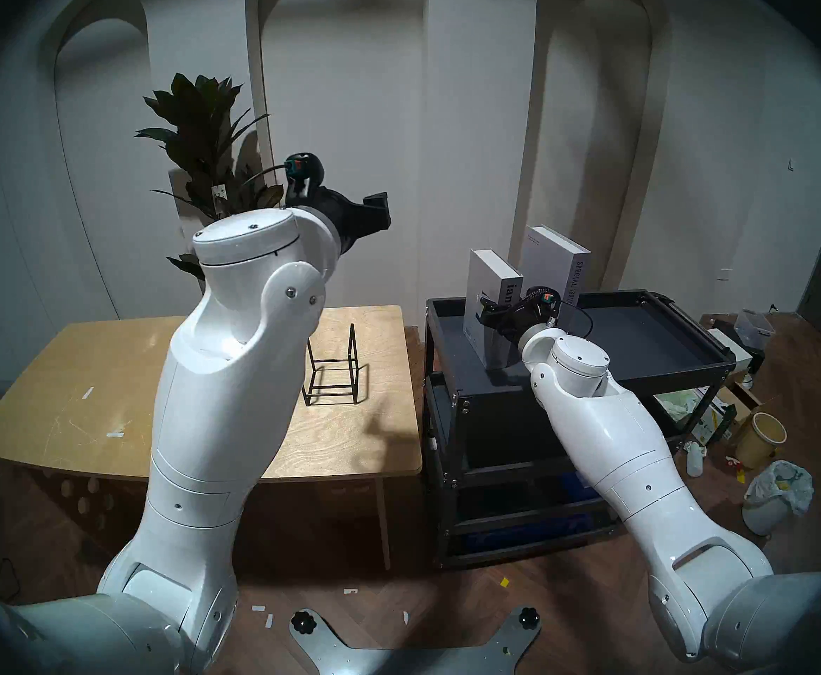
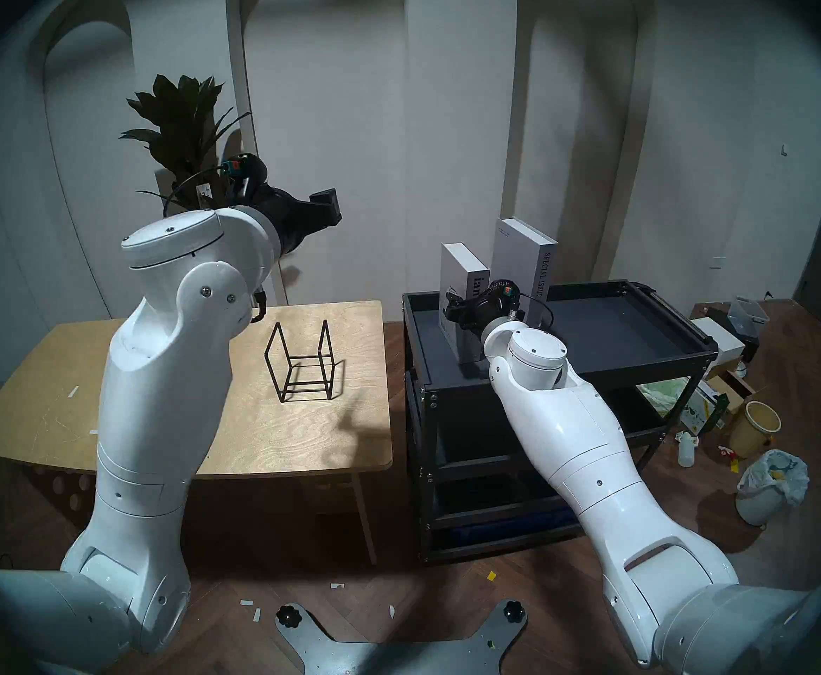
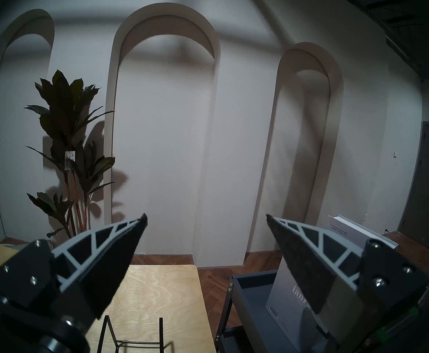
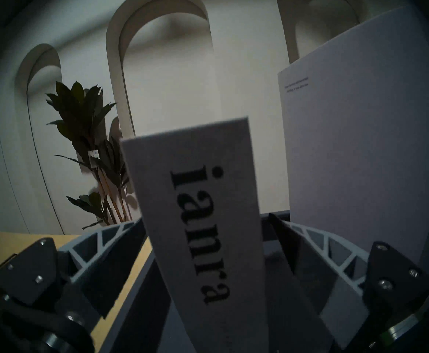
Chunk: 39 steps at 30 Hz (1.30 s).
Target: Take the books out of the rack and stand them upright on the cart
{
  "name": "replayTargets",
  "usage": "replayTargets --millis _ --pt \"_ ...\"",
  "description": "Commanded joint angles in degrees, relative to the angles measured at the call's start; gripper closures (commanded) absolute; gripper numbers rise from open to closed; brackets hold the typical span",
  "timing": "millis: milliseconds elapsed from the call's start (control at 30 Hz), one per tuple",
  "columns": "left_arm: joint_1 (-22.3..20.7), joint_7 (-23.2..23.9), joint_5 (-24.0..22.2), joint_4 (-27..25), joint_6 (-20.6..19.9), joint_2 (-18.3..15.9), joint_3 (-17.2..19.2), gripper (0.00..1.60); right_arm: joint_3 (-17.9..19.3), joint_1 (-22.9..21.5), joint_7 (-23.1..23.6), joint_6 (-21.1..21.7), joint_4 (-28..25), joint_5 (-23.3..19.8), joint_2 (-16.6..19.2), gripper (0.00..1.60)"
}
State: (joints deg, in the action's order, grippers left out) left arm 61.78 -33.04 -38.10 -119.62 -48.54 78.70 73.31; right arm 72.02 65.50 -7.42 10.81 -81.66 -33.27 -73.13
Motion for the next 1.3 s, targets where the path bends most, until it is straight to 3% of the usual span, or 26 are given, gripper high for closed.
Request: replayTargets --millis 0,633,1033,1267 --pt "-0.22 0.72 0.02 -0.22 0.42 -0.49 0.04 0.0 0.7 3.21 -1.0 -0.58 -6.18 -0.77 -0.09 0.0" --pt "8.32 -0.51 9.52 0.58 7.64 -9.88 0.68 0.0 2.52 10.84 -4.66 -1.39 -19.45 -1.7 1.55 0.0" --pt "14.29 2.59 8.93 4.29 15.88 -13.2 6.57 0.0 -0.38 17.38 -7.28 -1.34 -29.97 -0.67 2.2 0.0" --pt "17.77 6.67 8.36 6.54 21.34 -15.16 9.65 0.0 -3.79 20.26 -9.79 -1.47 -32.5 1.77 2.01 0.0"
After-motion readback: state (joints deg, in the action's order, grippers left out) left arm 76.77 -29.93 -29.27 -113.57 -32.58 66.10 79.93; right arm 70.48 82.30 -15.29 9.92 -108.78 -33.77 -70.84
